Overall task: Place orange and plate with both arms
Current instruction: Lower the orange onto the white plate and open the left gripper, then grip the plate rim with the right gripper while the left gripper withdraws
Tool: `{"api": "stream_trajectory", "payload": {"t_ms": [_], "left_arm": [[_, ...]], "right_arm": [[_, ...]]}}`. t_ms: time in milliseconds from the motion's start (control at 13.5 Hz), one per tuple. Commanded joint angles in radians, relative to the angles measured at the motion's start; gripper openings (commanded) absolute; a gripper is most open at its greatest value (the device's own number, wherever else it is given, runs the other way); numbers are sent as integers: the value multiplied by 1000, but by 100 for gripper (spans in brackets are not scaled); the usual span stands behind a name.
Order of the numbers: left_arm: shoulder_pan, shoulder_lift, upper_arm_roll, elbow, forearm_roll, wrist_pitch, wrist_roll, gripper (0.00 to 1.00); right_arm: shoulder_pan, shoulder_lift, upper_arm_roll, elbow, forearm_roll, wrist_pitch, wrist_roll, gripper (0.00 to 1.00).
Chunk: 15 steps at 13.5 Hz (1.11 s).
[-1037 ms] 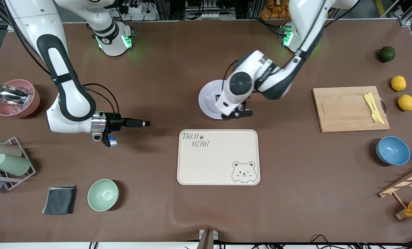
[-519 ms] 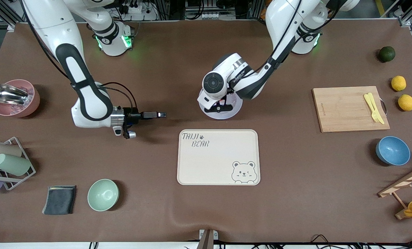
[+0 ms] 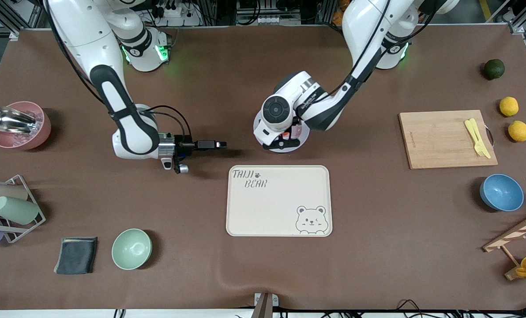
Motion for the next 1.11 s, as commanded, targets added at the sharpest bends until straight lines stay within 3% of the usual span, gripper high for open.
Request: {"api": "stream_trajectory", "payload": {"t_ms": [0,222,519,741,1037], "left_arm": [[86,-94,18,32,21,-30,-1,100],[239,-142,12,71,22,-56,14,100],[388,-232,14,70,24,-70,244,100],[463,-266,14,70,24,-71,408,100],[520,-301,20,67,24,-163,651,100]], "right_arm": [[53,-13,-6,-30,79,23,-52,100],[81,-12,-6,-62,146,29,-142,100],[128,-10,-6,-76,198,47,-152,86],[219,-7,-6,-73,300,127,-162,83],[251,31,-6,-70,386,129,-241,83]]}}
